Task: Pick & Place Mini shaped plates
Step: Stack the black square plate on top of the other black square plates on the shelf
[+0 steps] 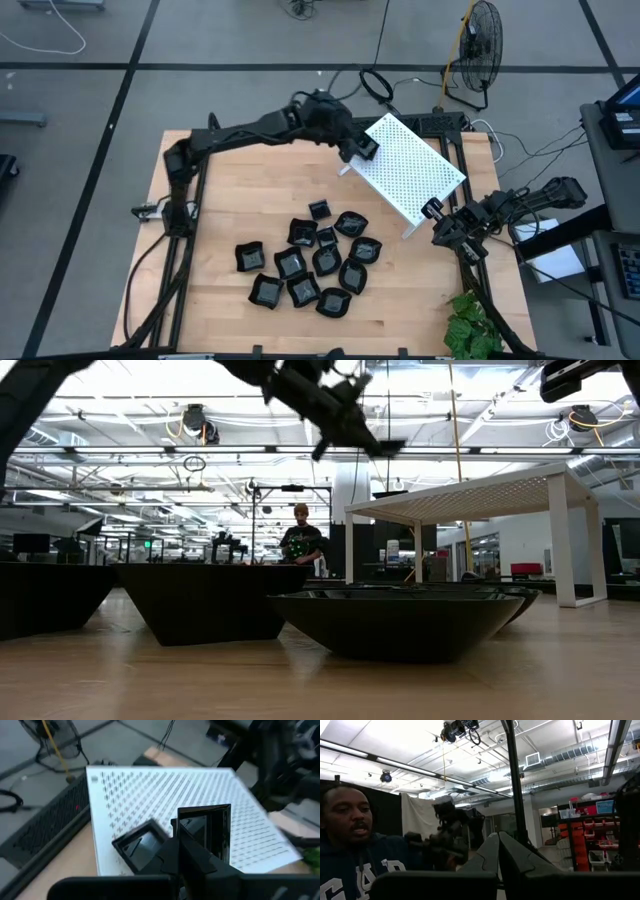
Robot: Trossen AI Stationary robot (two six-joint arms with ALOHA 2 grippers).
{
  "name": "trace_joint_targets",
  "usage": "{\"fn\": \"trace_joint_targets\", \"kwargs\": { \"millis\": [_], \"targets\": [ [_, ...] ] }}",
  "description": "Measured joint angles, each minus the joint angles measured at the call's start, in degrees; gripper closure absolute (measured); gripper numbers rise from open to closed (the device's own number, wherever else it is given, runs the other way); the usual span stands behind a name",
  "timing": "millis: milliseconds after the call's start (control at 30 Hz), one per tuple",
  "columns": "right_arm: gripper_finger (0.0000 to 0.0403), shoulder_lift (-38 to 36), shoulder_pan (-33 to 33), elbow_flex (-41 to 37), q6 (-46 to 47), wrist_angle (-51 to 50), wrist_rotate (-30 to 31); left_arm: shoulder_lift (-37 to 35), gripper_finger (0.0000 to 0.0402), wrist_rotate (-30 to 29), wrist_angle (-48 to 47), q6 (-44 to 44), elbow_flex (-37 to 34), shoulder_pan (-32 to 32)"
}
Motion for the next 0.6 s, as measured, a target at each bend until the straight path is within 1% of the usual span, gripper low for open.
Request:
{"fn": "trace_joint_targets", "kwargs": {
  "millis": [133,267,367,500,600],
  "targets": [
    [0.0403,0.0,0.0,0.0,0.0,0.0,0.0,2.3,0.0397,-0.1,0.7,-1.7,0.3,0.9],
    [0.0403,0.0,0.0,0.0,0.0,0.0,0.0,3.9,0.0387,-2.2,1.5,-3.0,0.3,1.7],
    [0.0403,0.0,0.0,0.0,0.0,0.0,0.0,4.1,0.0389,-3.6,2.8,-4.8,0.3,1.6],
    [0.0403,0.0,0.0,0.0,0.0,0.0,0.0,4.1,0.0397,-4.5,3.1,-4.6,0.3,1.3],
    [0.0403,0.0,0.0,0.0,0.0,0.0,0.0,4.1,0.0382,-5.2,3.5,-4.5,0.3,0.9]
  ]
}}
